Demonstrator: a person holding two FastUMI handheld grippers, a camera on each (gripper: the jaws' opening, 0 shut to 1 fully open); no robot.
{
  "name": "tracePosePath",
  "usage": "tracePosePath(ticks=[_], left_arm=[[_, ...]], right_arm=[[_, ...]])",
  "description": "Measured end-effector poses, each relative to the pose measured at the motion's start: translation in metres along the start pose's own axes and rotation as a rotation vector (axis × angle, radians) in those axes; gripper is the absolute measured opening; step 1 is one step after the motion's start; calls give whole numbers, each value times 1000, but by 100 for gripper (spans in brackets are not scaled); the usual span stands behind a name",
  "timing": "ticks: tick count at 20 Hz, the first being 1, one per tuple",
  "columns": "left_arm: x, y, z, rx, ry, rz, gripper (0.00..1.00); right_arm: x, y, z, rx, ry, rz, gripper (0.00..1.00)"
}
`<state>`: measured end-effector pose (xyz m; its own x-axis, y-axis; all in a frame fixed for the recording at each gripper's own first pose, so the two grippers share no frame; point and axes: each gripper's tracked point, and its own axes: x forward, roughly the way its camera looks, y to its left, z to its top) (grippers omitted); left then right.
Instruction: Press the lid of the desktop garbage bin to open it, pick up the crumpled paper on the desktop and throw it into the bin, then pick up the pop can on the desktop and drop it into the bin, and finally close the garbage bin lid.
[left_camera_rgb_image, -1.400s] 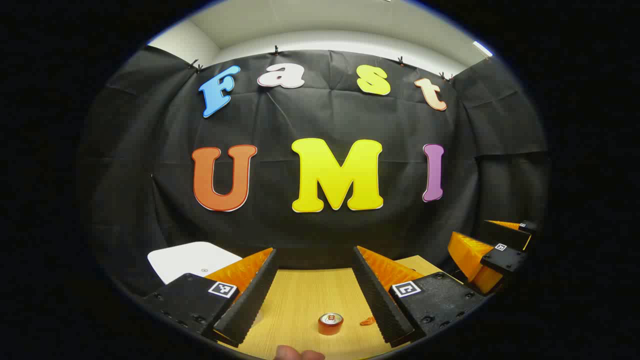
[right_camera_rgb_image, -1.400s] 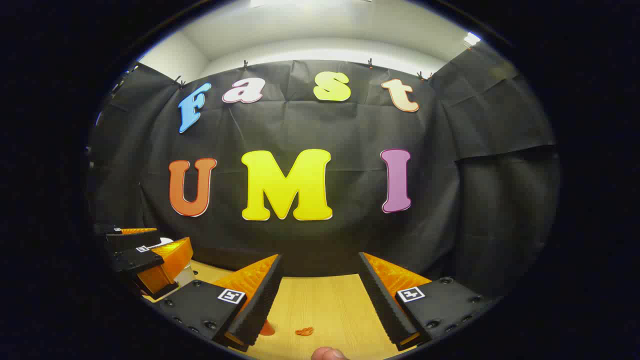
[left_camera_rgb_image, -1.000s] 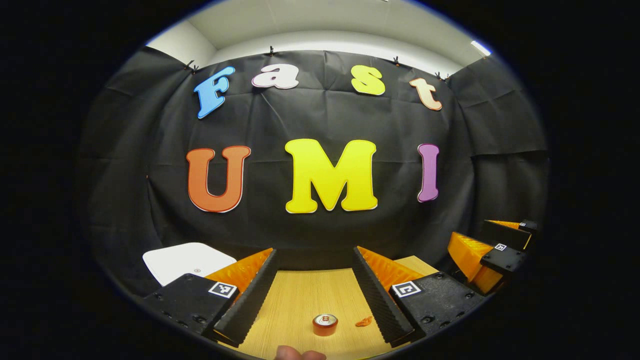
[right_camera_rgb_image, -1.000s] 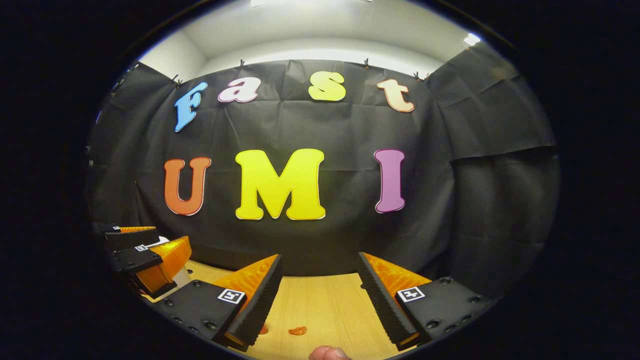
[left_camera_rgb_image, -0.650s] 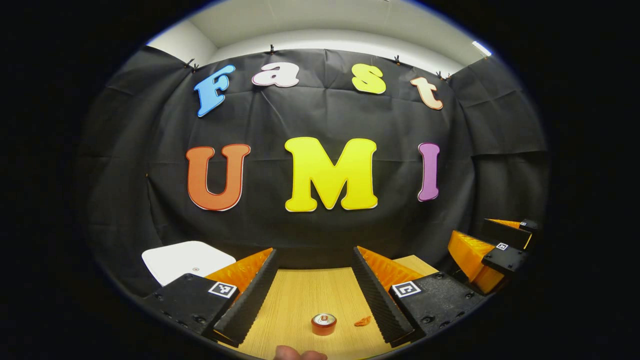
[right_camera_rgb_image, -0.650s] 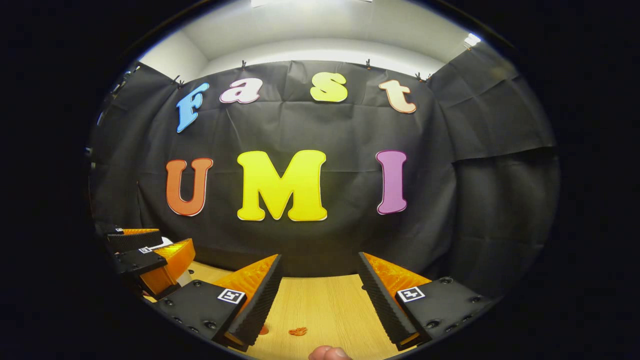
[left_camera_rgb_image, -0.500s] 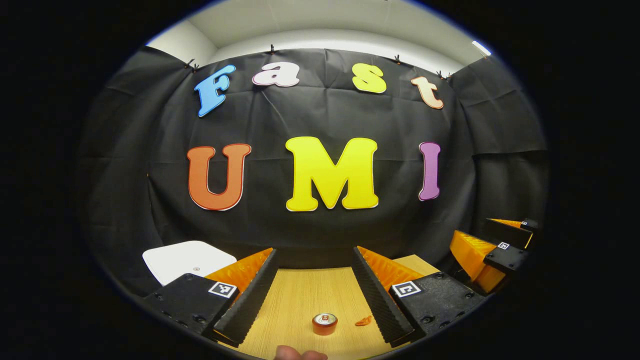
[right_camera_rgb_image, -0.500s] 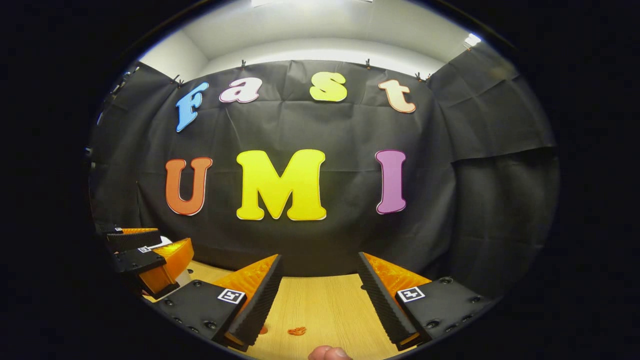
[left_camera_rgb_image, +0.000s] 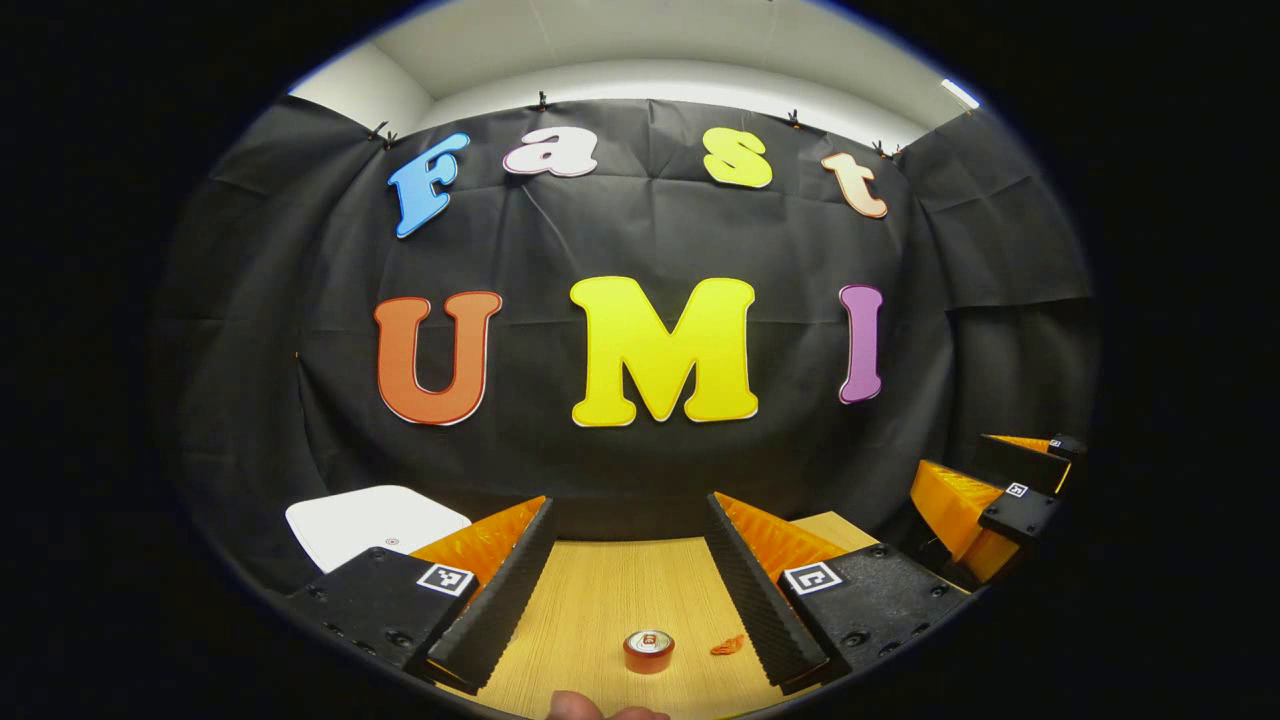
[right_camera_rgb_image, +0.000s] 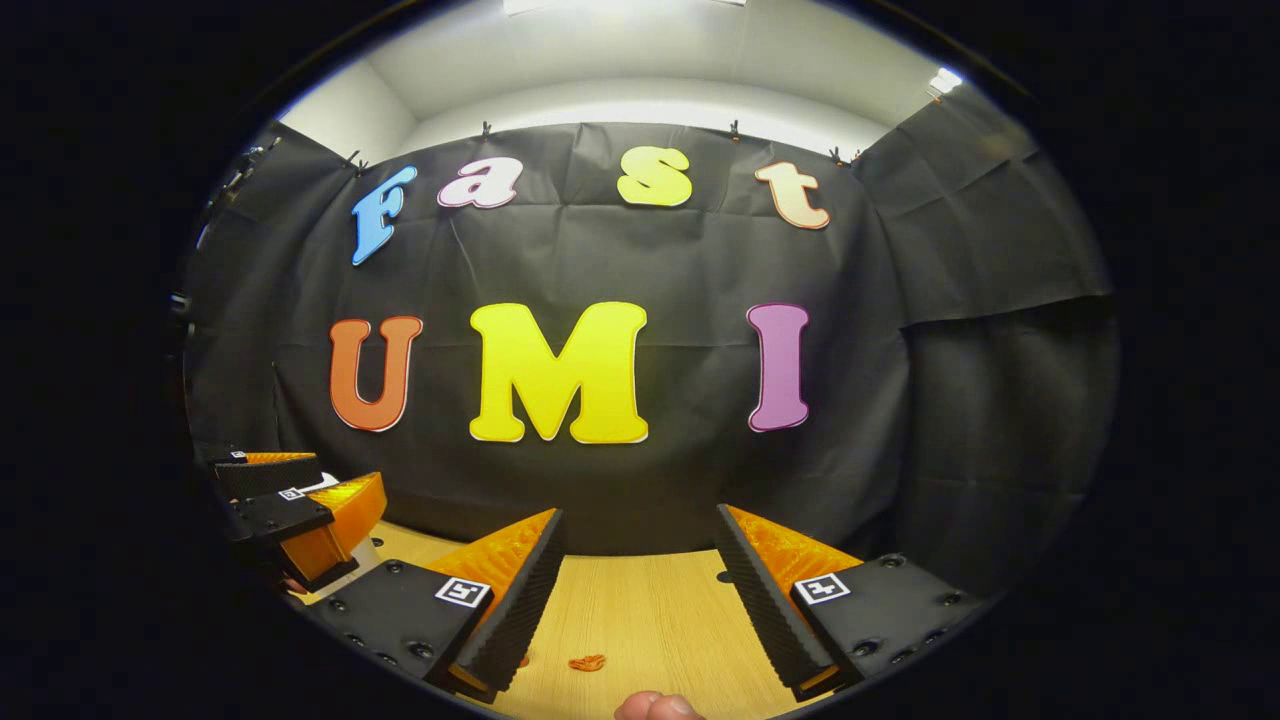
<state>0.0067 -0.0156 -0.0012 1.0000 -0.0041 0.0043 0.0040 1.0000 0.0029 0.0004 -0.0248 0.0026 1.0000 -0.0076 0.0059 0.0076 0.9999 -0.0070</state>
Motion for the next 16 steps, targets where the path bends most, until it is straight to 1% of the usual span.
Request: tracePosePath(ticks=[7, 11, 13, 16], left_arm=[[7, 11, -8, -21, 19, 59, 96], [9, 25, -24, -34, 47, 105, 96], [9, 39, -30, -37, 56, 148, 96], [11, 78, -34, -37, 58, 257, 96]], right_arm=[[6, -9, -1, 4, 4, 5, 94], [10, -12, -9, -1, 11, 16, 94], [11, -12, -17, -4, 32, 24, 94], [14, -9, -20, -12, 44, 40, 94]])
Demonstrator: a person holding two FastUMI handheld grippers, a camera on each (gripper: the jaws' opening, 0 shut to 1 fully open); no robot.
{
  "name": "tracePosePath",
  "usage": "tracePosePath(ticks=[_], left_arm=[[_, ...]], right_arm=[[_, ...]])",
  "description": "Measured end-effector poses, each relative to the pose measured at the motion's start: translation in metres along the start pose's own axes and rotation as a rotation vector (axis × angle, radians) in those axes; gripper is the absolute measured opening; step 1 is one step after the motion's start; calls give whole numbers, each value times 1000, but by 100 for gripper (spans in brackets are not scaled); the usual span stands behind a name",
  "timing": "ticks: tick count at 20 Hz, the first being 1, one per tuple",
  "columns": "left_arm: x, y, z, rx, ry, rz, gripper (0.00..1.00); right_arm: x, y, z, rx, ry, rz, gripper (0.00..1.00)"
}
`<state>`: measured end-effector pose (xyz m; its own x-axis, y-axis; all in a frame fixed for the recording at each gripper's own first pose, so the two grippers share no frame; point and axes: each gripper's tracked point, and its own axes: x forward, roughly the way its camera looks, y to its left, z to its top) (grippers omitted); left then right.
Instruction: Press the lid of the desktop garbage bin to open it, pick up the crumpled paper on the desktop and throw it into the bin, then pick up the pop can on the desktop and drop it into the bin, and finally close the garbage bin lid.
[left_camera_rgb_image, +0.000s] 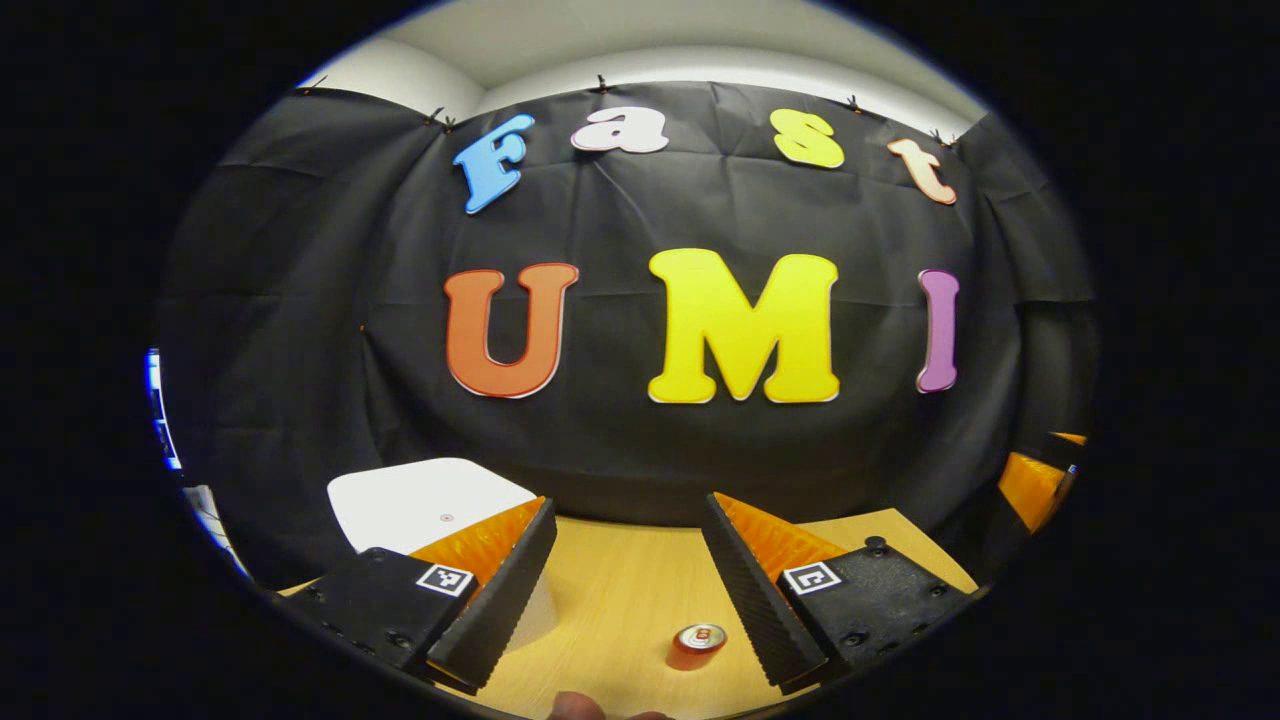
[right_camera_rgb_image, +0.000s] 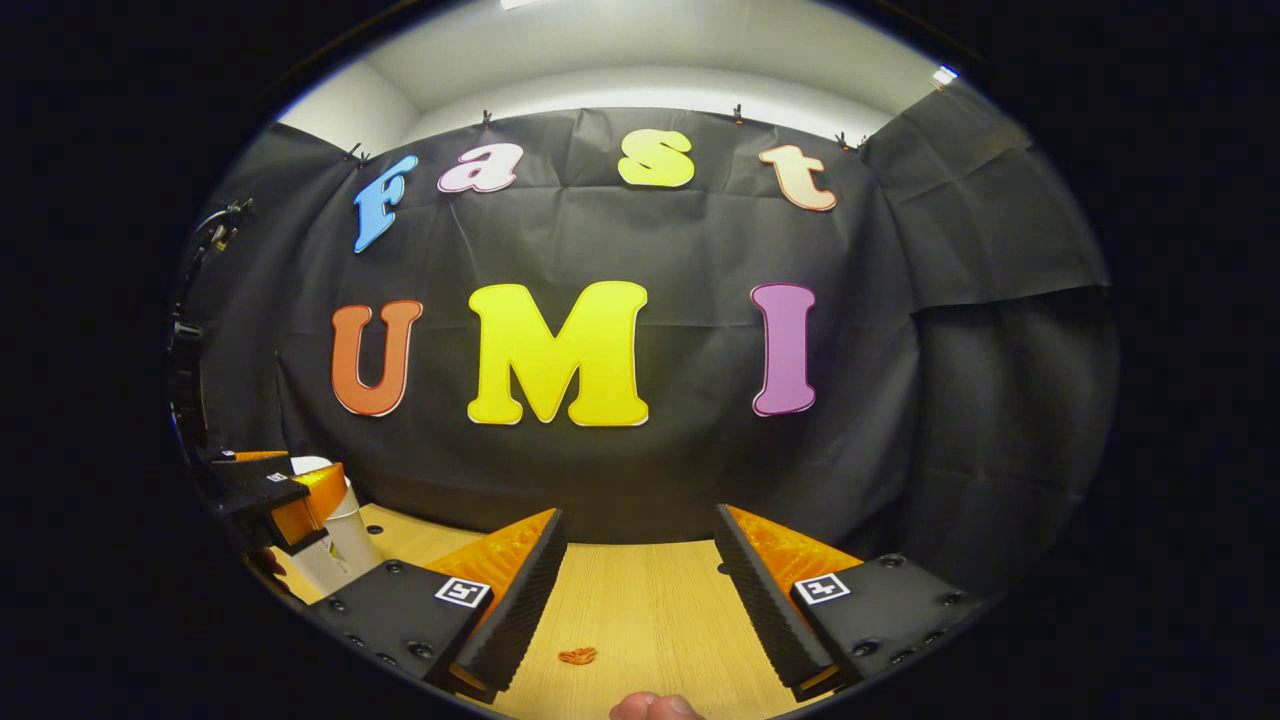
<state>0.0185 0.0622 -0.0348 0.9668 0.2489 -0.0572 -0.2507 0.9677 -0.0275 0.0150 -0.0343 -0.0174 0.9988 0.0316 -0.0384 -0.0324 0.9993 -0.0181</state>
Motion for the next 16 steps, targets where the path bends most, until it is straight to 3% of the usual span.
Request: tracePosePath(ticks=[4, 9, 13, 16], left_arm=[[16, 52, 3, -12, 6, 151, 96], [36, 101, 19, 21, -21, 279, 93], [58, 134, 11, 8, 23, 346, 75], [69, 143, -3, 4, 69, 346, 61]], right_arm=[[8, 5, 0, -8, 13, 27, 94], [17, 5, 6, 2, 16, 34, 94], [20, 7, 6, -14, 20, 43, 94], [22, 0, 5, -21, 25, 28, 94]])
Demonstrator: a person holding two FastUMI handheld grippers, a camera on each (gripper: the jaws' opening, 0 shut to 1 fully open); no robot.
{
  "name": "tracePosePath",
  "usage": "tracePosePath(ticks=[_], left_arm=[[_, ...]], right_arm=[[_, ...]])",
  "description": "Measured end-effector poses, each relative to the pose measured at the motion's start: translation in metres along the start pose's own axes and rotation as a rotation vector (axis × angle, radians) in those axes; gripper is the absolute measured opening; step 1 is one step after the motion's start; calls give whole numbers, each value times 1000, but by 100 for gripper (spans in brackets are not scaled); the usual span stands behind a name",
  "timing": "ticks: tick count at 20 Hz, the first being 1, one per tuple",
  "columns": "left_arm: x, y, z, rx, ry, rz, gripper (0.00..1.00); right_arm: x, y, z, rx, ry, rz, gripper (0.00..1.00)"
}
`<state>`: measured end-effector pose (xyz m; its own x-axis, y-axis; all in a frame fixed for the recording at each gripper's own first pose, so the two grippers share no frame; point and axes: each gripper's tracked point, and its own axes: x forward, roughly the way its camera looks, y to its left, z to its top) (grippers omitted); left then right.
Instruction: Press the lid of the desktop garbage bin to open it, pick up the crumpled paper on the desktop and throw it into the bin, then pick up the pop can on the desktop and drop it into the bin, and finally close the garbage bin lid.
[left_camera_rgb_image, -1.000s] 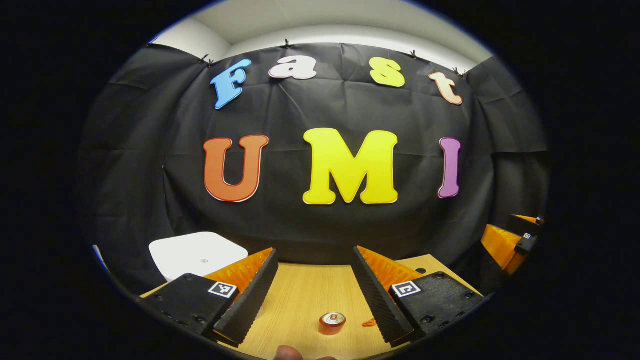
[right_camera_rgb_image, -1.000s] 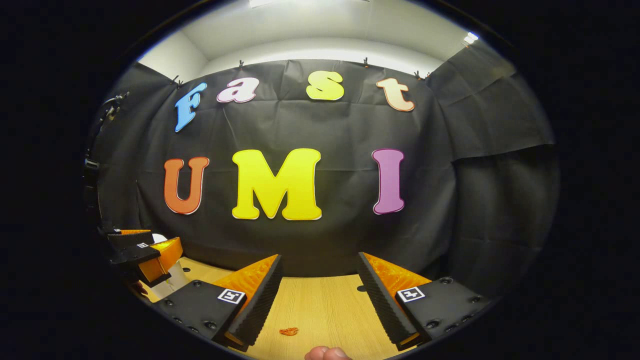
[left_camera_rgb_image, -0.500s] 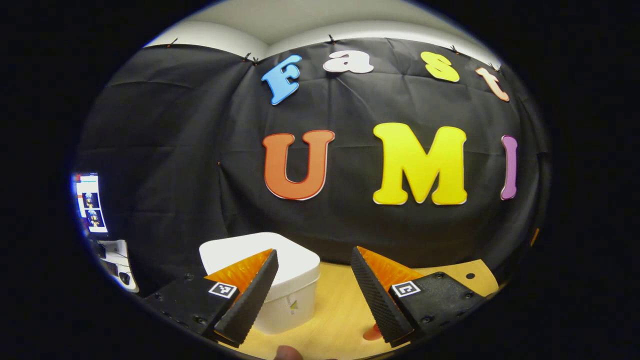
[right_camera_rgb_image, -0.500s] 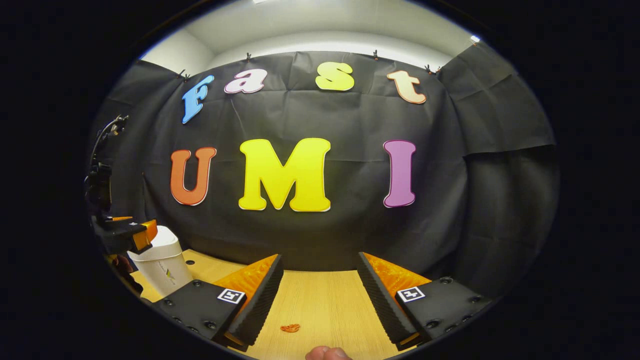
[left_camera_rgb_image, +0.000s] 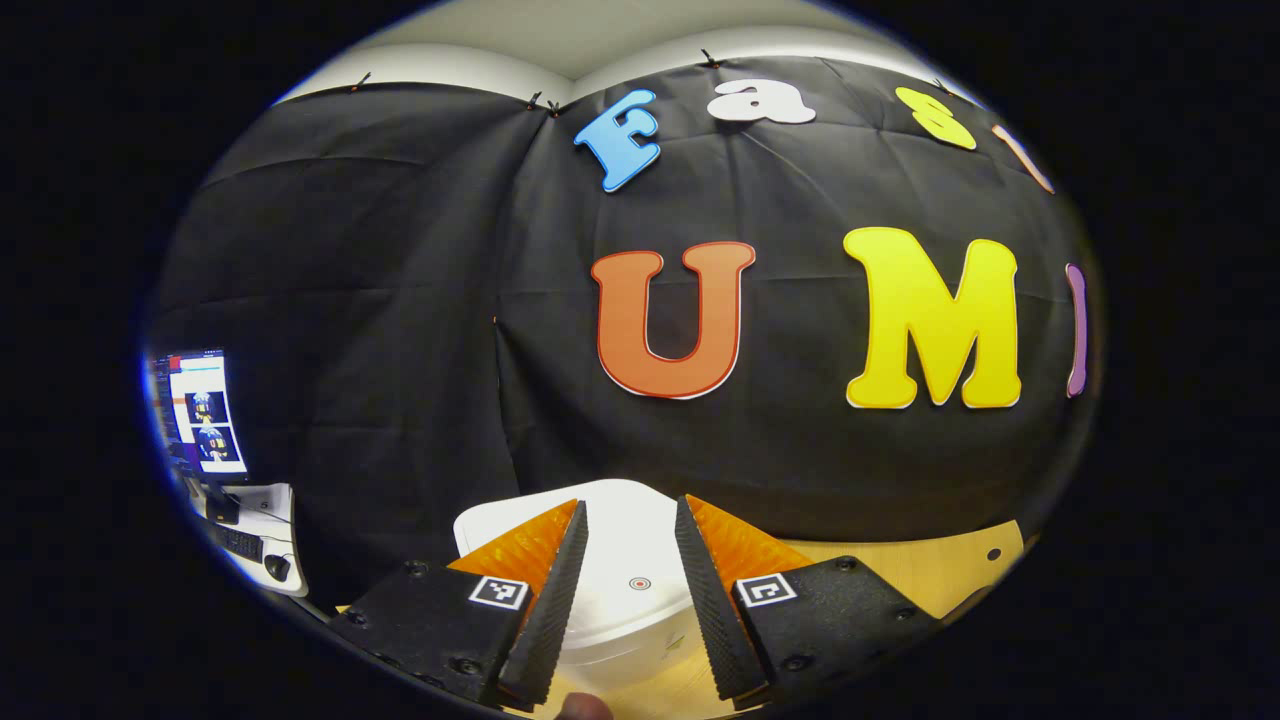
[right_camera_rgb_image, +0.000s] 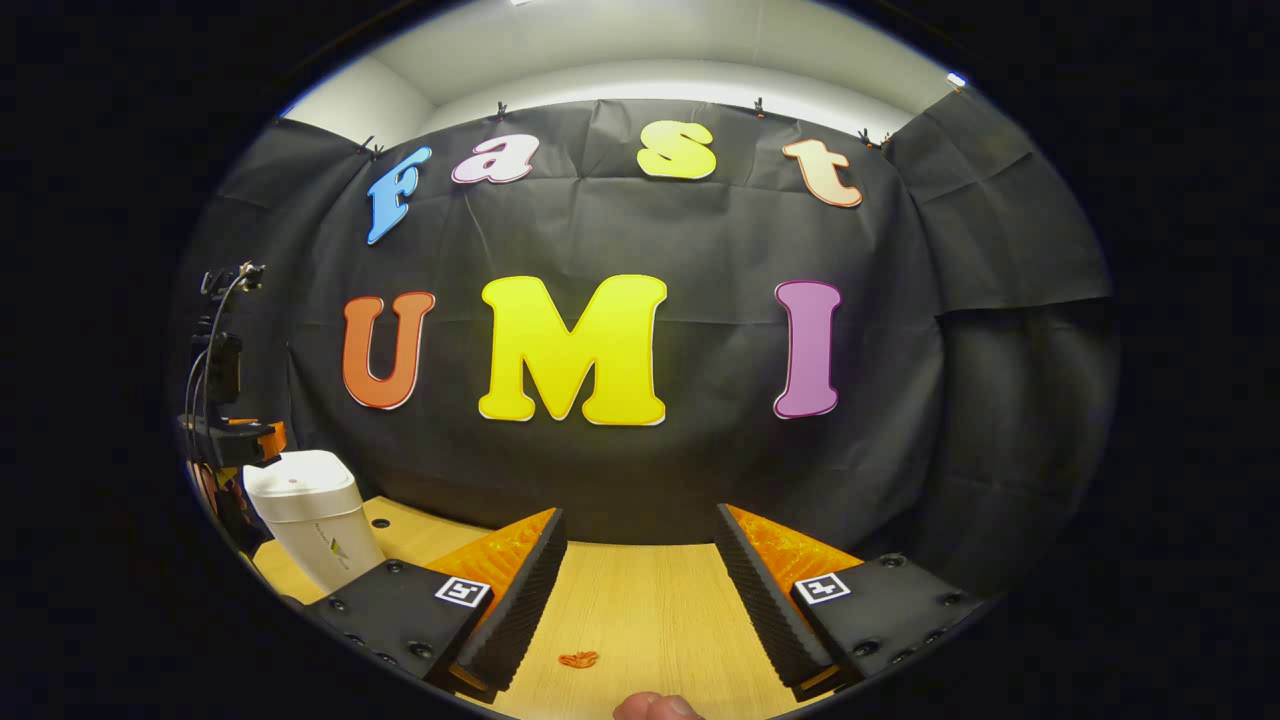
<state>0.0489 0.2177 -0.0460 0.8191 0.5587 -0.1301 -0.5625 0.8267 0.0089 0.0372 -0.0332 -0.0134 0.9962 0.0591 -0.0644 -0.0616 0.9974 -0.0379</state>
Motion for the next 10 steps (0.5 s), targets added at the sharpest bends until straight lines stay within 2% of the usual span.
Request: tracePosePath(ticks=[1, 6, 10], left_arm=[[5, 2, -8, 5, 23, 7, 59], [15, 6, -35, -8, 94, 33, 37], [24, 3, -50, -8, 127, 45, 27]], right_arm=[[0, -4, 0, 4, 3, -9, 94], [0, -13, -3, -4, 14, -36, 94], [0, -14, -7, -10, 22, -43, 94]])
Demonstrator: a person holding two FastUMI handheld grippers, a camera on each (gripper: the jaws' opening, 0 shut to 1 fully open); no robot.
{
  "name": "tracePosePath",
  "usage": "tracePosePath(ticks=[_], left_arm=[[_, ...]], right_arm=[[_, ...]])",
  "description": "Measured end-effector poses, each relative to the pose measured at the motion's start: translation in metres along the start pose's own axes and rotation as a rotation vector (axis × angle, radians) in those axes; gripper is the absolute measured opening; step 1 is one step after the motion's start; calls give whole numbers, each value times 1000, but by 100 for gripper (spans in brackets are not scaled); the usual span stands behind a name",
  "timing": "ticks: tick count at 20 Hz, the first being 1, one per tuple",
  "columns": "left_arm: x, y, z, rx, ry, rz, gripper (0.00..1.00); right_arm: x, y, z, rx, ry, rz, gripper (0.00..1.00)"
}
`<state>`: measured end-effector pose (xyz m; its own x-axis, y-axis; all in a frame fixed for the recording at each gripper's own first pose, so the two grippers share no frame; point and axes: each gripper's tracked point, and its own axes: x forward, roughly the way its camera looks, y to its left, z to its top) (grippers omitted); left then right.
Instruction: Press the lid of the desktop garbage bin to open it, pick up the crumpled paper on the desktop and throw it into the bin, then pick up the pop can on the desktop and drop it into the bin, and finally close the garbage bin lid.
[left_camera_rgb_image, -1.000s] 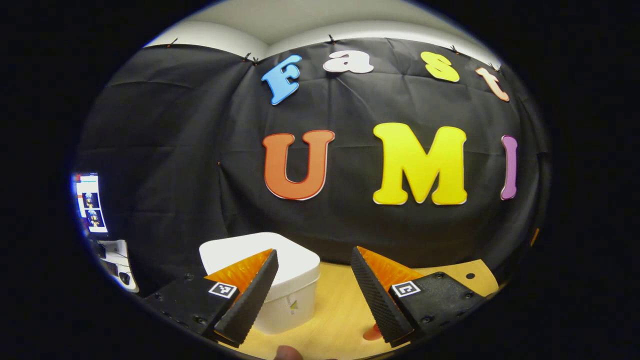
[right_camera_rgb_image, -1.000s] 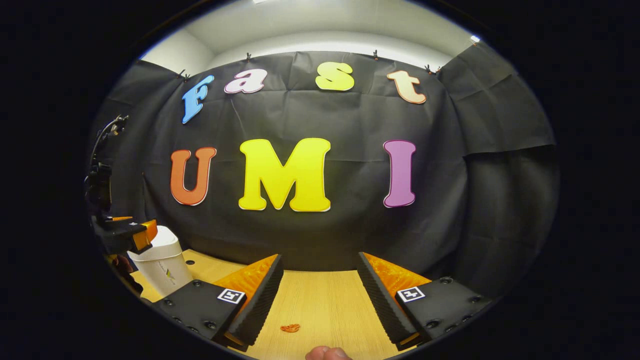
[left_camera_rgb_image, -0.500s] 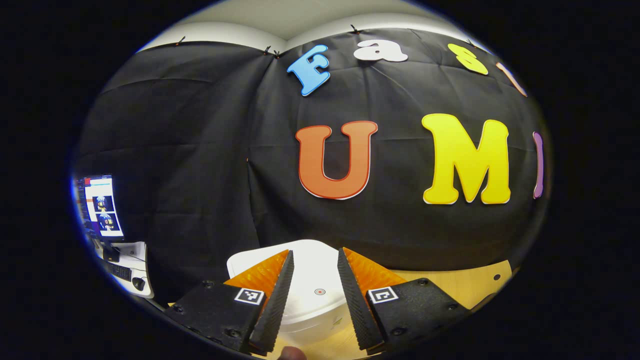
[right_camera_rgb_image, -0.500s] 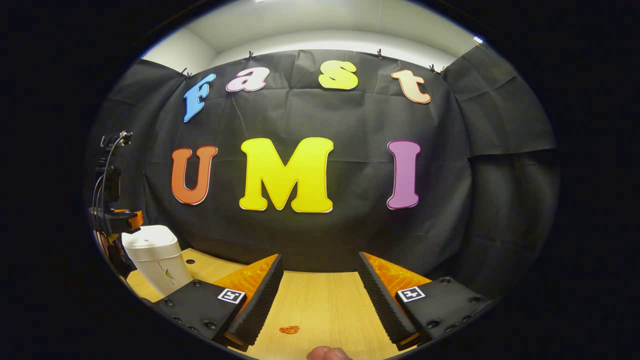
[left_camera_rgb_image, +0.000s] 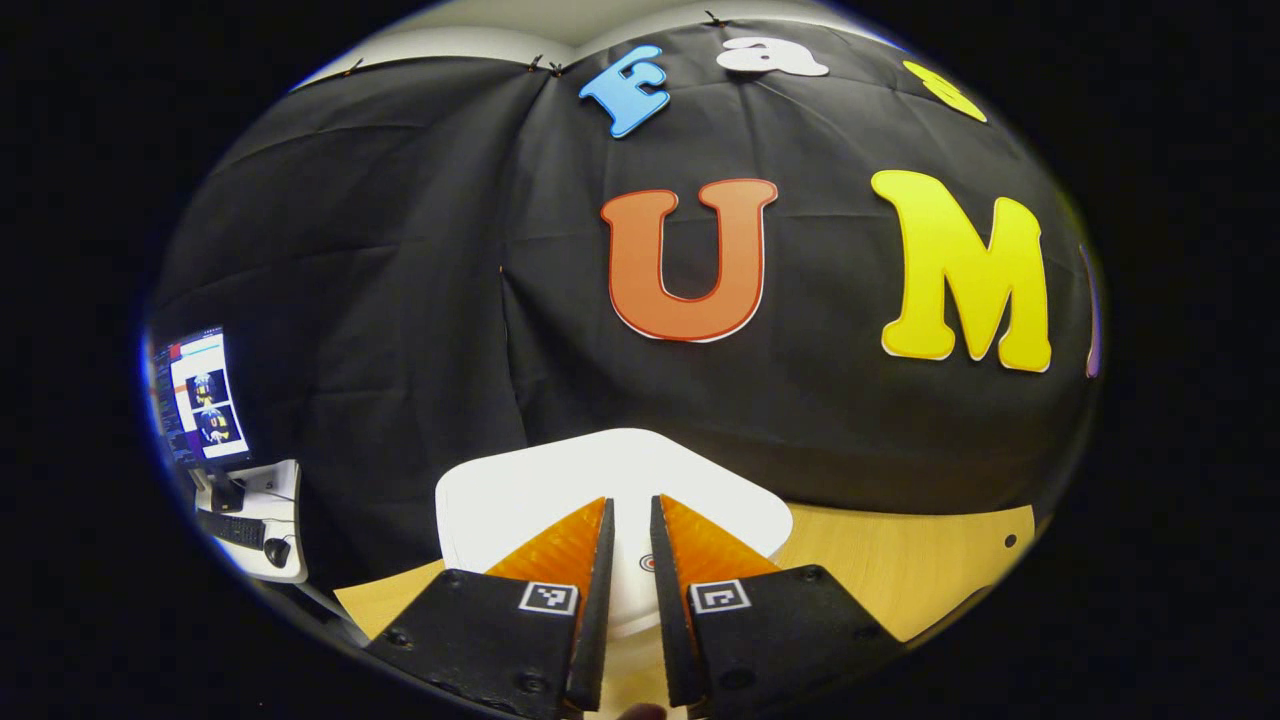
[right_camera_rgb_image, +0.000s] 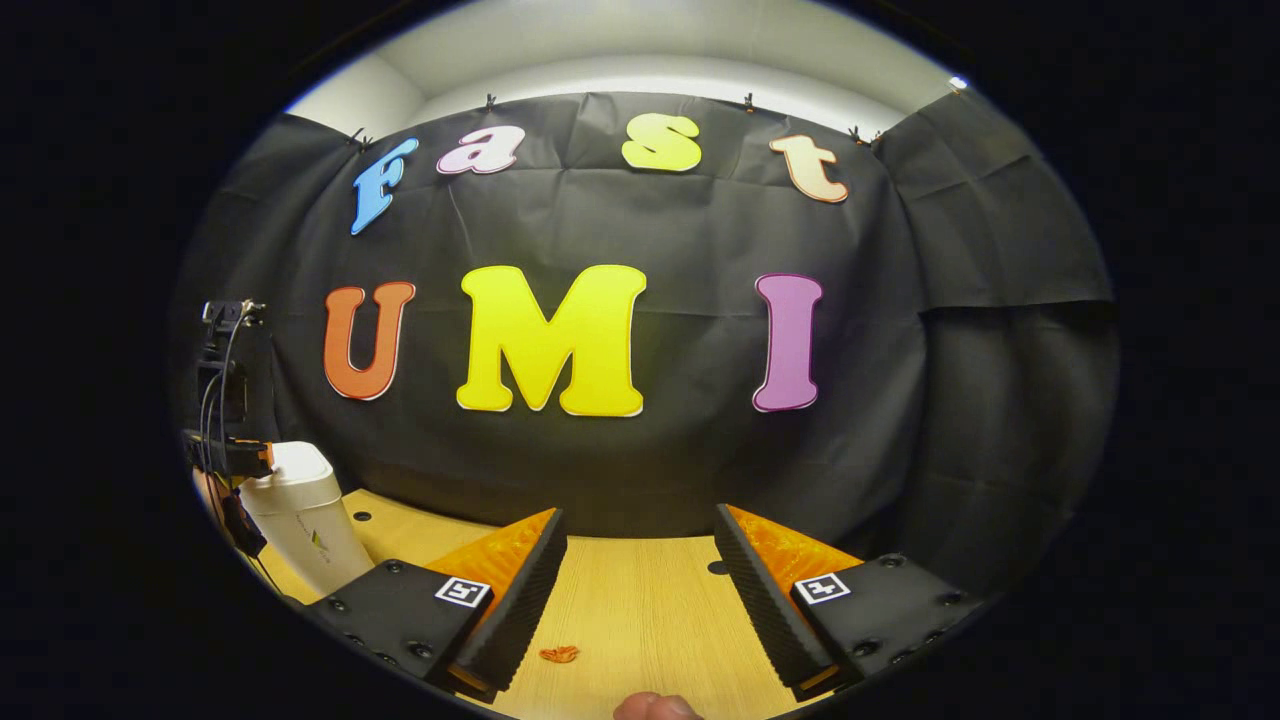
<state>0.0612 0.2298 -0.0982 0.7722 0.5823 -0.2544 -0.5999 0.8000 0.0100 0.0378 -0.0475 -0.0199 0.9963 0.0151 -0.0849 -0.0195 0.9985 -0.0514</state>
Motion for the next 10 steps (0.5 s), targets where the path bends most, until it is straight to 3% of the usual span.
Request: tracePosePath(ticks=[10], left_arm=[[4, 1, -10, 3, 28, 4, 23]], right_arm=[[8, 7, -8, 3, 22, 5, 94]])
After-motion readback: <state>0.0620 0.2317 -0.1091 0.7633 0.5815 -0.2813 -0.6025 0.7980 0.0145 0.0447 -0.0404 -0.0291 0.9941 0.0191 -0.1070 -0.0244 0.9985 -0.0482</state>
